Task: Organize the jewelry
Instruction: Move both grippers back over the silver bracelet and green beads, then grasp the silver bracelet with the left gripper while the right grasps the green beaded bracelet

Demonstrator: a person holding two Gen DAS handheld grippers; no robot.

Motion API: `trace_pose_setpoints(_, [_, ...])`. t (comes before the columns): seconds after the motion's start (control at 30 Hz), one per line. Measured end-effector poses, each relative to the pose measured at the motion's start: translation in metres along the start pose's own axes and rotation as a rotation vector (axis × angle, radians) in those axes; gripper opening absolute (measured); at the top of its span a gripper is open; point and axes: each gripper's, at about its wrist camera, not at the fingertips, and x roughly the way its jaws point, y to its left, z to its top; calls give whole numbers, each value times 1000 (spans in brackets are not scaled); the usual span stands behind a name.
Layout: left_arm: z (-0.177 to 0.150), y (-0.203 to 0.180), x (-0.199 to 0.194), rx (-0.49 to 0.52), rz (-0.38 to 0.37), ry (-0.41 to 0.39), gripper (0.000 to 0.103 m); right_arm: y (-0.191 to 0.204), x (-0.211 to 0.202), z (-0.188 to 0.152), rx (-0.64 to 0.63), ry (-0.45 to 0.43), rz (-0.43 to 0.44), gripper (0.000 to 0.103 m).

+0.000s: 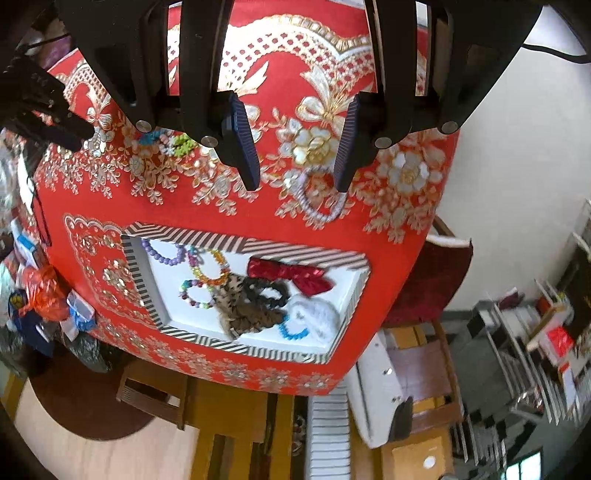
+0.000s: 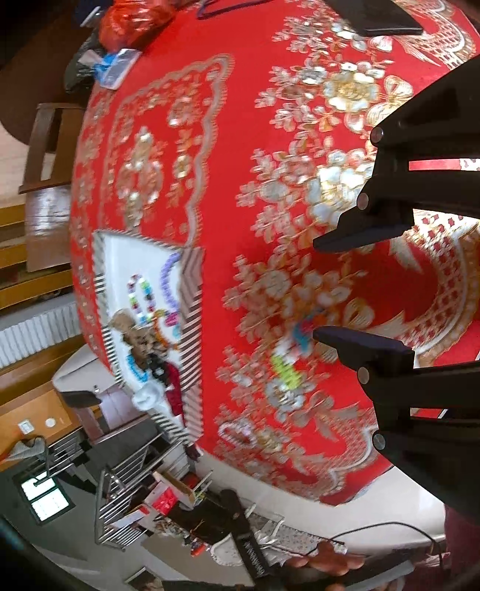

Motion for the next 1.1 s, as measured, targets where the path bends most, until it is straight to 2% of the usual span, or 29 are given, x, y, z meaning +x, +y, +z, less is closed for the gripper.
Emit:
trace_pose_setpoints(0.17, [-15, 32, 12, -71, 14, 58, 43, 1, 14, -7, -18, 30, 14, 40])
trace_pose_setpoints(0.37, [-30, 66, 30, -173, -4, 137, 49, 21, 36, 1, -107, 53, 29, 40])
trace_pose_setpoints(0.6, [-37, 80, 43, -216, -34, 185, 53, 34, 58, 11, -139, 77, 33, 40])
trace_pose_setpoints(0.77, [-26, 74, 58, -226, -56, 202, 54, 33, 67, 14, -141, 92, 23, 40])
trace_pose_setpoints(0.97, [4, 65, 85, -223, -1, 200, 54, 37, 69, 16, -172, 75, 1, 40])
trace_pose_setpoints(1.0, [7, 63, 88, -211, 13, 200, 54, 39, 70, 16, -185, 71, -8, 38])
trace_pose_setpoints(1.03, [12, 59, 96, -188, 38, 205, 54, 40, 71, 16, -200, 68, -22, 28])
trace_pose_setpoints(1.1, [14, 56, 106, -171, 55, 216, 54, 43, 71, 15, -224, 65, -56, 18])
